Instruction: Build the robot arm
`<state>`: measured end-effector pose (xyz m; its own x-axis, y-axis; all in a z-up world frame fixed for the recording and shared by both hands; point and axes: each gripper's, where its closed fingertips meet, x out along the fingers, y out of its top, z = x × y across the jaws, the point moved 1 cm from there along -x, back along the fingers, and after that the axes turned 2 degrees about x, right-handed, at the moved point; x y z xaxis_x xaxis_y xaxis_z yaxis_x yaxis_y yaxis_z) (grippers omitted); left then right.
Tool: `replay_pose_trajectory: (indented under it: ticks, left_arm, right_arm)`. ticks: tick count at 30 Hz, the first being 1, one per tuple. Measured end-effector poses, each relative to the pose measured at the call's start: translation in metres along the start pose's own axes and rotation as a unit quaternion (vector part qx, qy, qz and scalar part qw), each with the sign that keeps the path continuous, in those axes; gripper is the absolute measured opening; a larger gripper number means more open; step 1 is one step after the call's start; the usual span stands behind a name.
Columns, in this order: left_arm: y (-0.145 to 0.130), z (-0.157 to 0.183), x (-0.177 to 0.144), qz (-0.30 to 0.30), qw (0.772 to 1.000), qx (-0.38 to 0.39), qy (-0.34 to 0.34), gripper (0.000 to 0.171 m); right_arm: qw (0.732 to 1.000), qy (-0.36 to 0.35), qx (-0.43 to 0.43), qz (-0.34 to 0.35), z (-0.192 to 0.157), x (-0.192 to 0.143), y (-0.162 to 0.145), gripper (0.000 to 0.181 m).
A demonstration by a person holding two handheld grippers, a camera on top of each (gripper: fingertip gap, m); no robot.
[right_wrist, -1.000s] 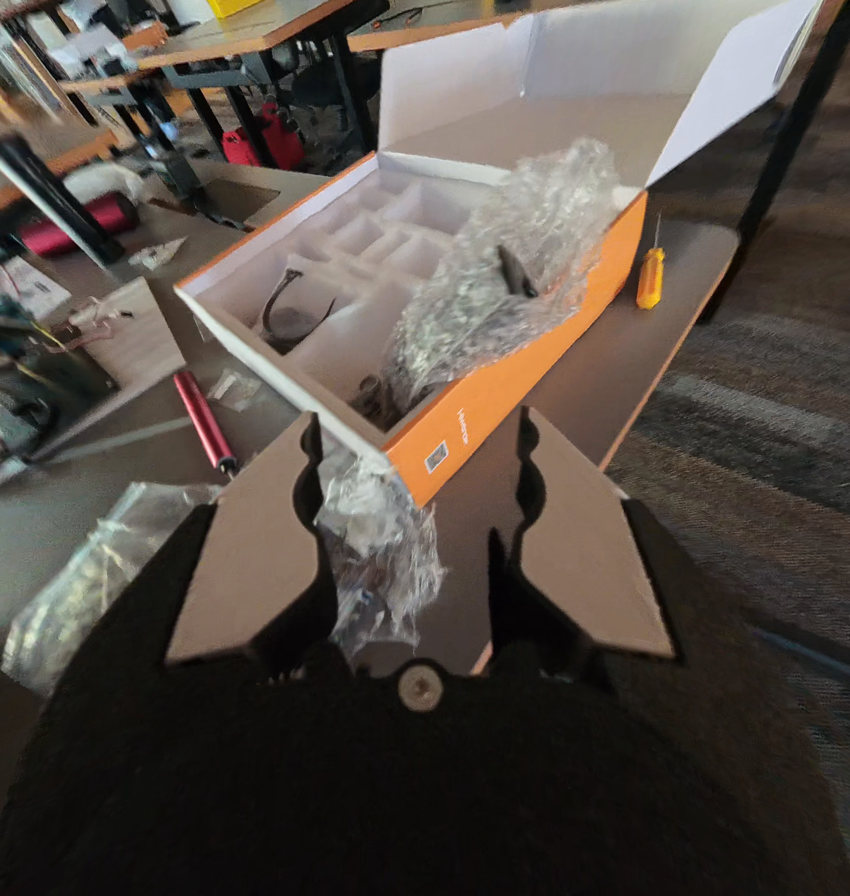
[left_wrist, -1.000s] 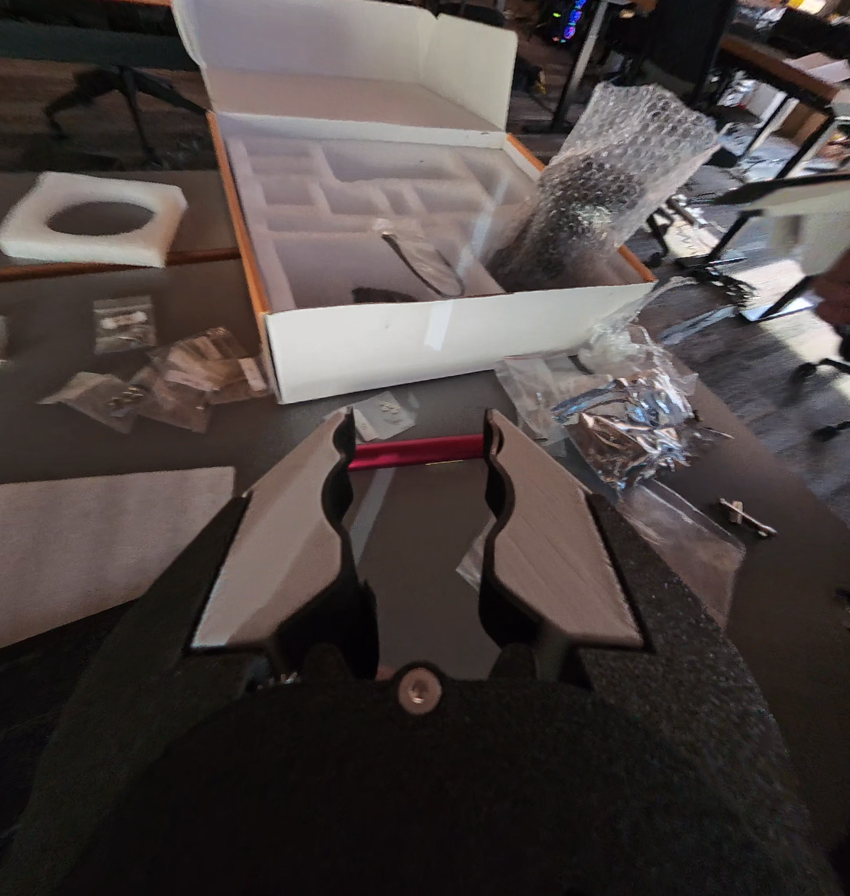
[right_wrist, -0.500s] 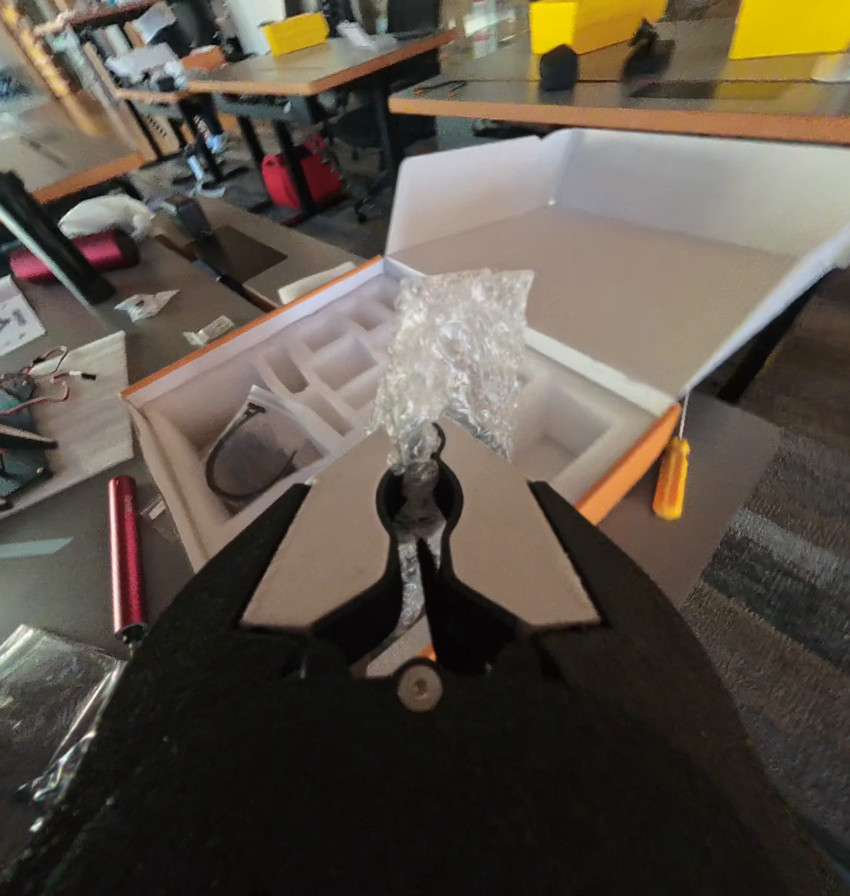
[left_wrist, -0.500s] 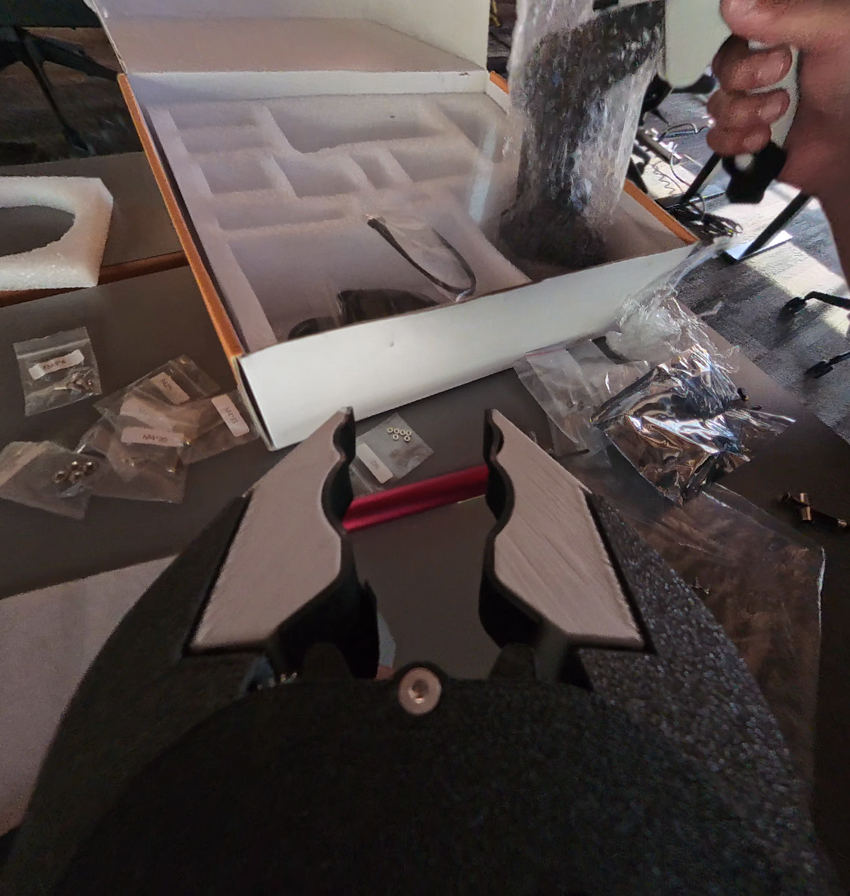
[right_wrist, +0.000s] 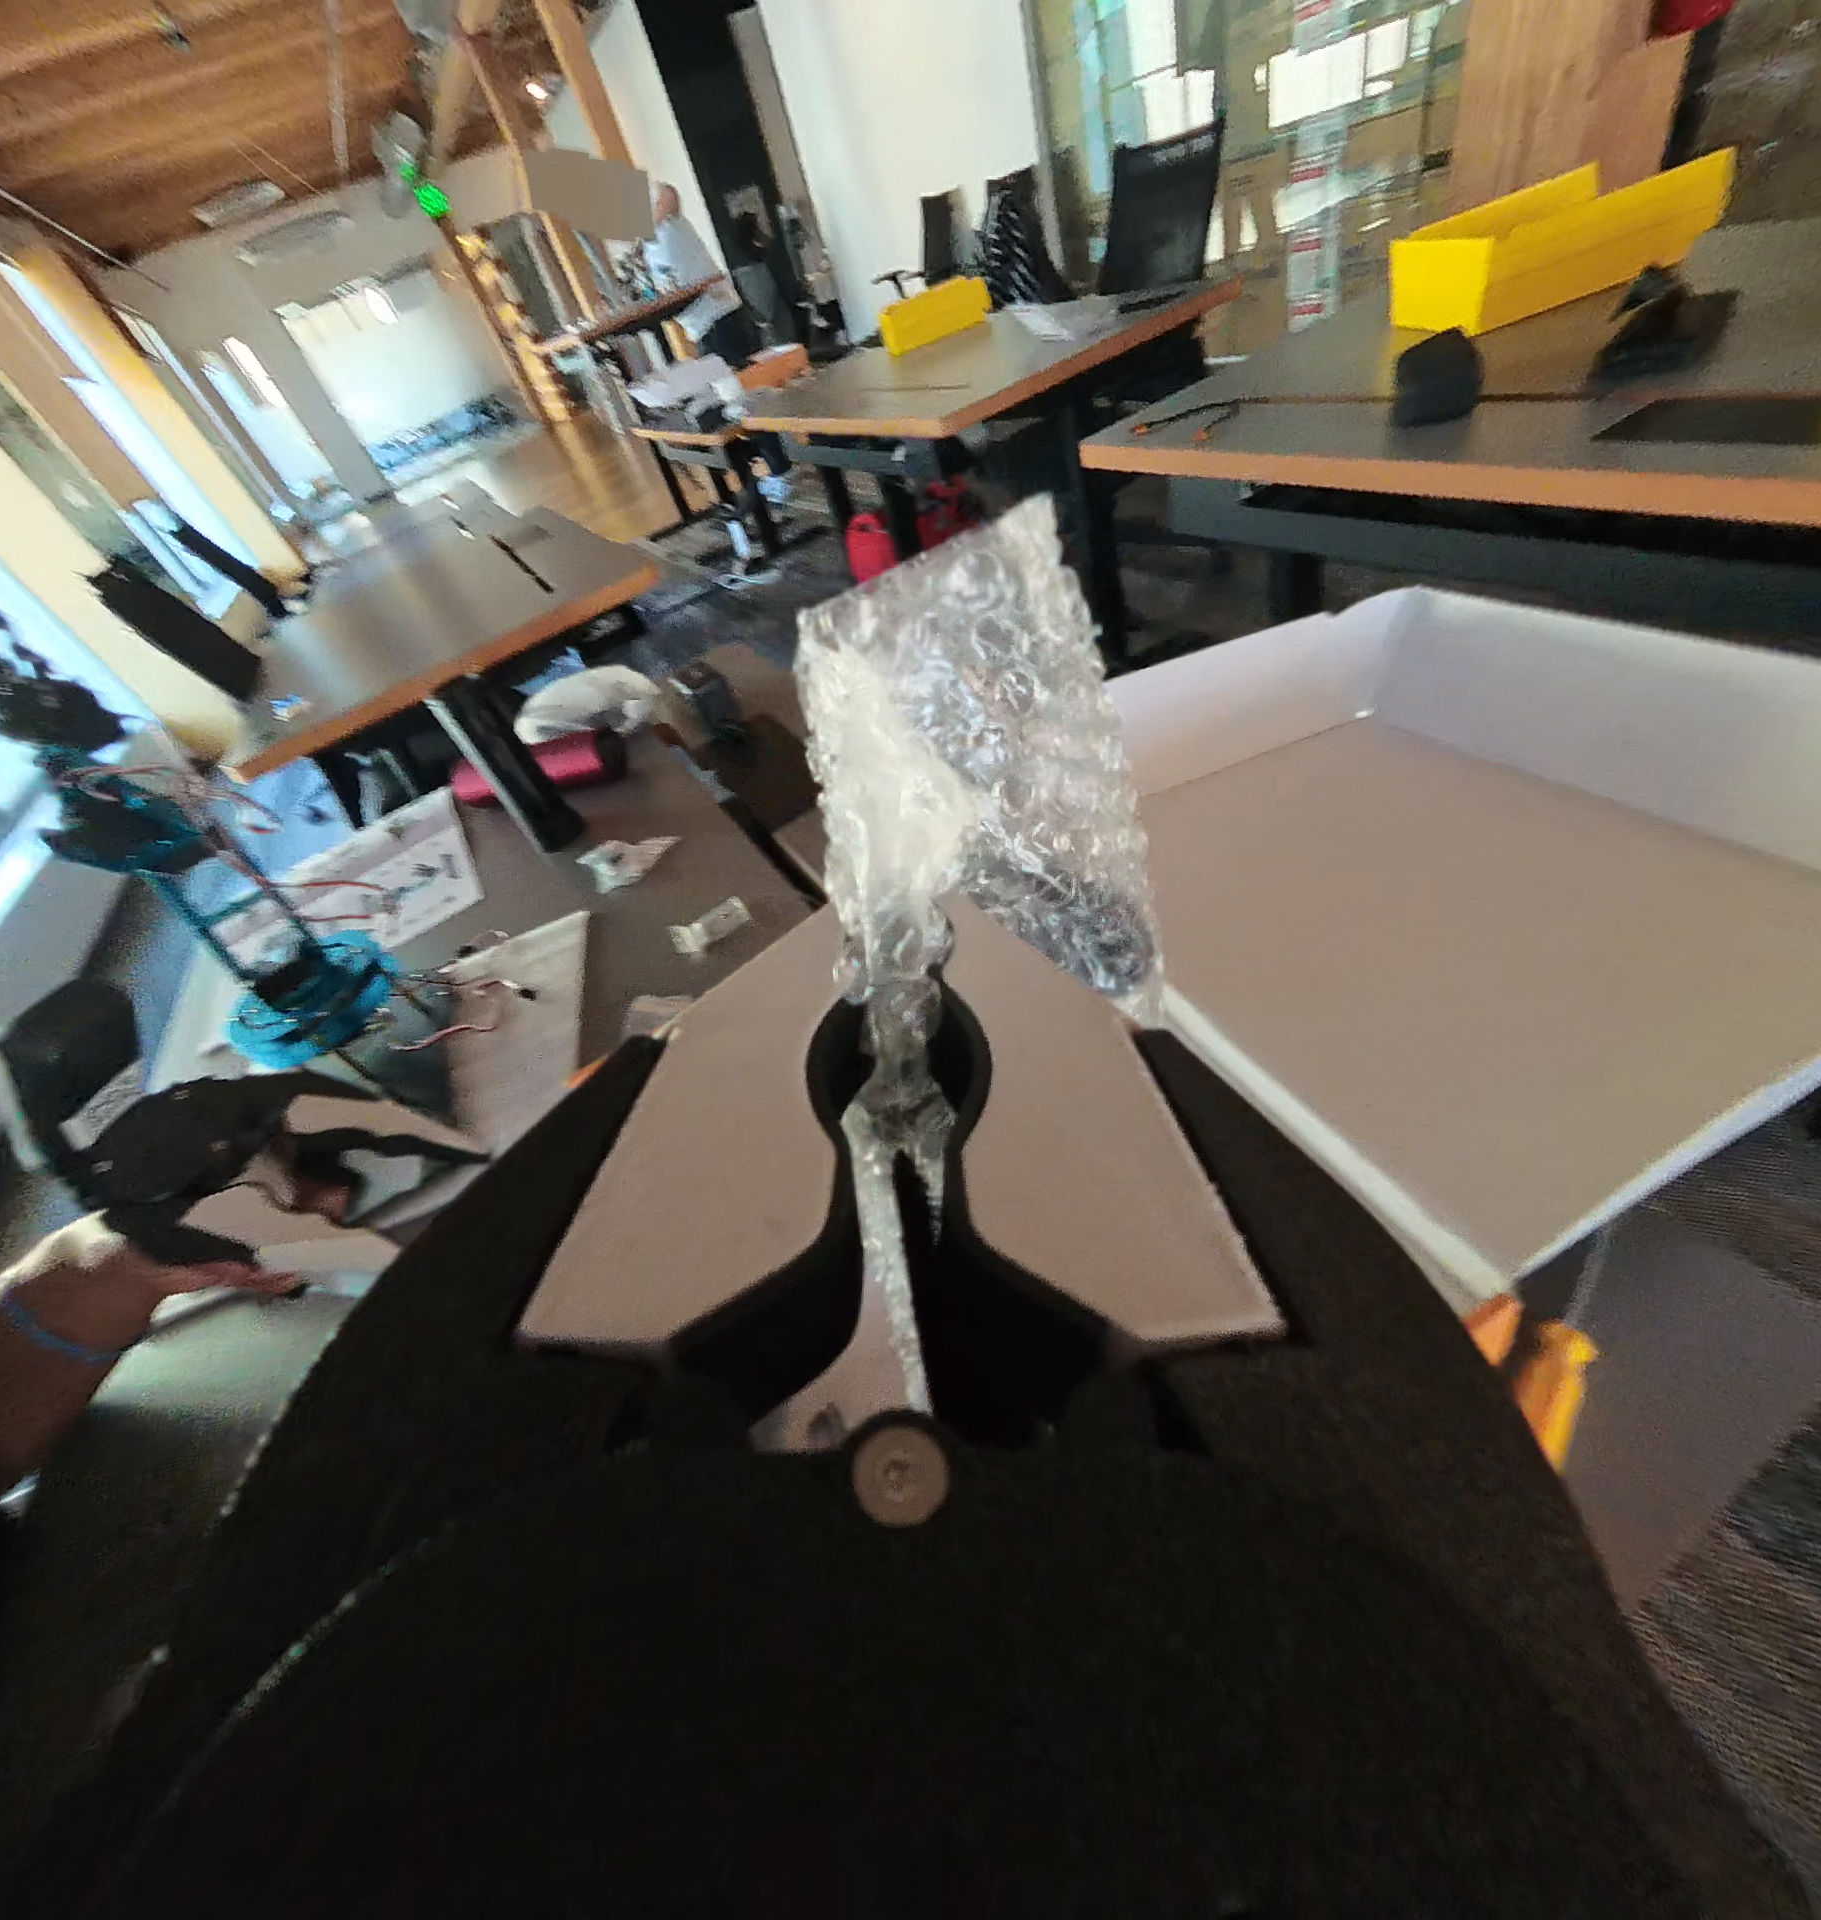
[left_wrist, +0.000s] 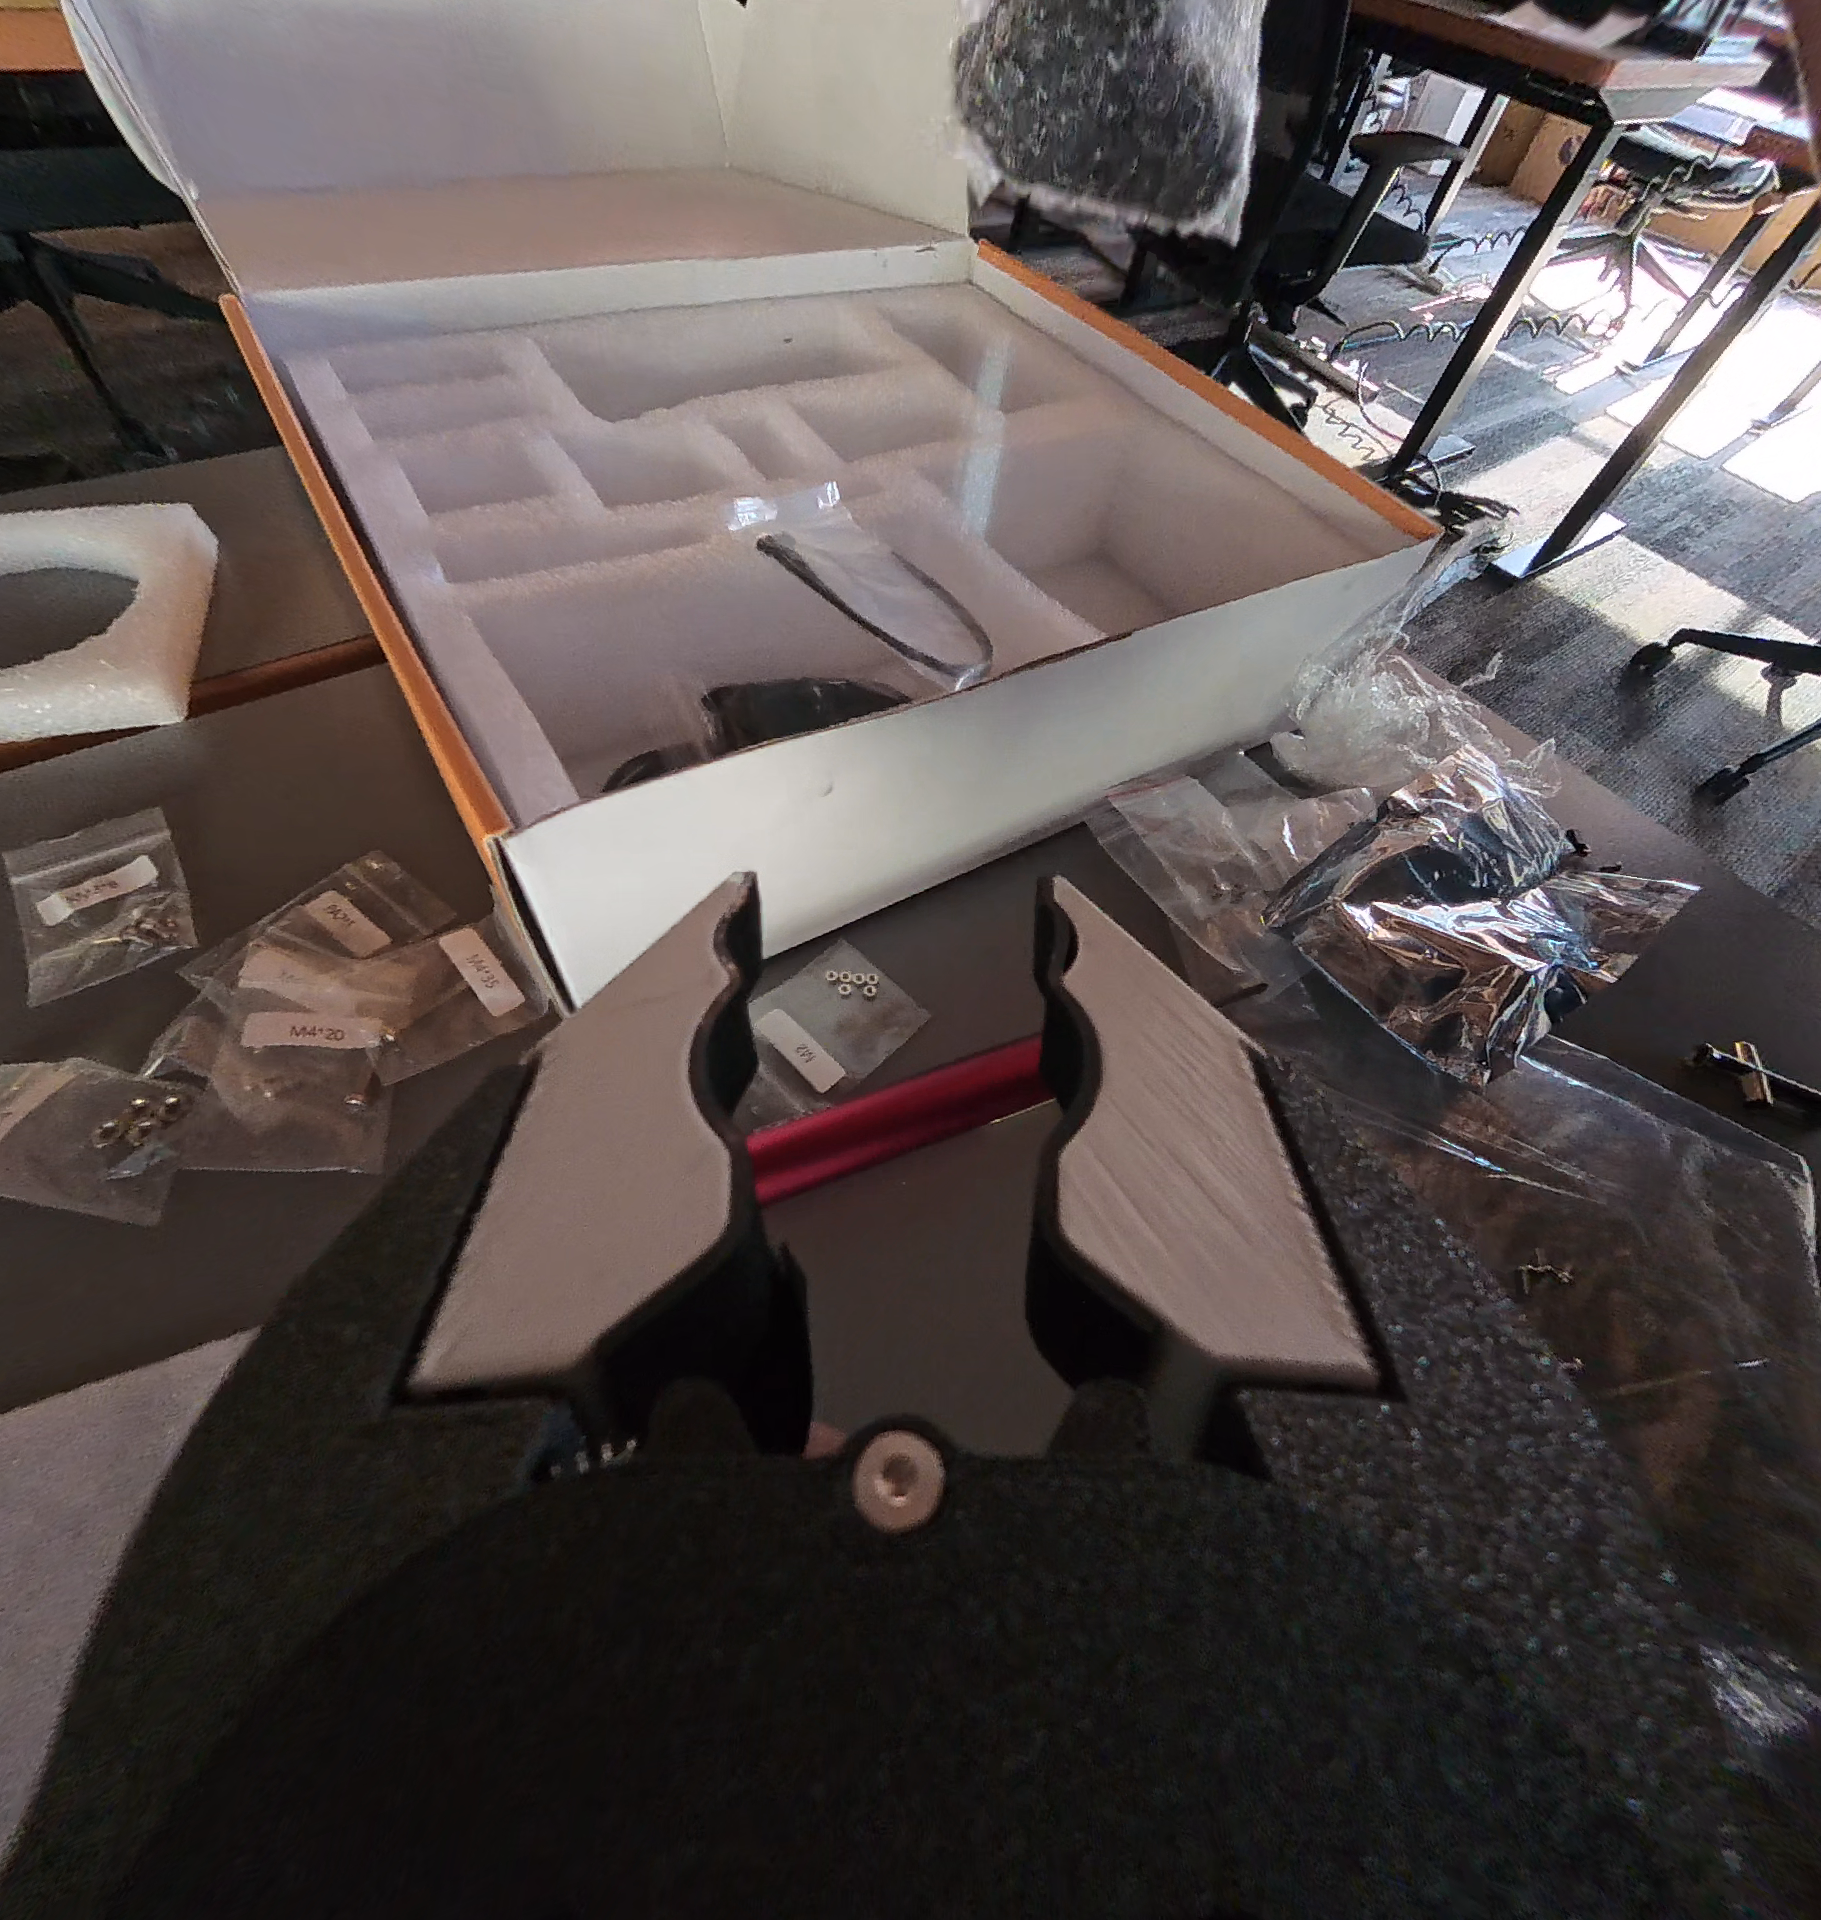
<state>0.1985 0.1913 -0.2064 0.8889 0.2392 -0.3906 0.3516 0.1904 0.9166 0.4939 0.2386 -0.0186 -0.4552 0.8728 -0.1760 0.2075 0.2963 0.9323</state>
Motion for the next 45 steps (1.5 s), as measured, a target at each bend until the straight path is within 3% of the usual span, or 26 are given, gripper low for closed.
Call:
replay_pose_trajectory:
  ticks: [5, 10, 13, 20, 23, 25, 27, 30, 33, 35, 36, 37, 40, 42, 43, 45]
  left_arm:
    - [0.0, 0.002, 0.007, -0.007, 1.0, -0.009, -0.009, 0.052]
    - [0.0, 0.001, 0.021, -0.027, 1.0, -0.007, -0.011, 0.052]
    - [0.002, -0.003, 0.03, -0.033, 0.999, 0.002, -0.003, 0.052]
    - [0.0, -0.012, 0.048, -0.028, 1.0, 0.006, -0.01, 0.049]
    - [0.003, -0.021, 0.046, -0.006, 1.0, 0.0, 0.004, 0.049]
    - [0.008, -0.027, 0.039, 0.005, 1.0, -0.013, 0.019, 0.05]
    - [0.015, -0.033, 0.029, 0.016, 0.999, -0.02, 0.031, 0.05]
    - [0.024, -0.048, 0.016, 0.039, 0.997, -0.03, 0.057, 0.049]
    - [0.021, -0.055, 0.013, 0.043, 0.996, -0.044, 0.059, 0.049]
    - [0.014, -0.058, 0.014, 0.036, 0.996, -0.051, 0.059, 0.049]
    - [0.01, -0.058, 0.016, 0.032, 0.996, -0.055, 0.058, 0.049]
    - [0.007, -0.057, 0.018, 0.027, 0.996, -0.059, 0.054, 0.049]
    - [0.003, -0.047, 0.024, 0.018, 0.997, -0.062, 0.032, 0.048]
    - [0.002, -0.042, 0.024, 0.015, 0.998, -0.051, 0.028, 0.049]
    - [0.003, -0.041, 0.023, 0.016, 0.999, -0.043, 0.028, 0.049]
    - [0.004, -0.04, 0.02, 0.018, 0.999, -0.028, 0.033, 0.049]
  right_arm:
    - [0.995, -0.098, -0.019, -0.018, 0.032, 0.009, 0.003, 0.0]
    - [0.985, -0.167, 0.03, -0.008, 0.076, 0.021, -0.037, 0.0]
    - [0.983, -0.17, 0.061, 0.03, 0.091, 0.021, -0.055, 0.0]
    - [0.976, -0.216, 0.013, -0.017, 0.112, 0.01, -0.098, 0.0]
    - [0.977, -0.21, 0.0, -0.025, 0.11, 0.002, -0.109, 0.002]
    - [0.975, -0.217, -0.018, -0.038, 0.107, -0.009, -0.11, 0.016]
    - [0.963, -0.26, -0.06, -0.03, 0.105, -0.029, -0.101, 0.039]
    - [0.952, -0.284, -0.119, -0.001, 0.079, -0.052, -0.079, 0.039]
    - [0.969, -0.198, -0.147, -0.006, 0.021, -0.036, -0.07, 0.04]
    - [0.988, -0.055, -0.126, -0.069, -0.031, 0.001, -0.091, 0.049]
    - [0.985, 0.031, -0.116, -0.122, -0.057, 0.022, -0.11, 0.052]
    - [0.974, 0.087, -0.118, -0.175, -0.072, 0.045, -0.129, 0.055]
    - [0.93, 0.107, -0.193, -0.294, -0.066, 0.119, -0.179, 0.063]
    - [0.875, 0.182, -0.232, -0.384, -0.077, 0.141, -0.216, 0.066]
    - [0.847, 0.185, -0.268, -0.42, -0.073, 0.147, -0.232, 0.068]
    - [0.812, 0.195, -0.339, -0.434, -0.069, 0.15, -0.238, 0.05]
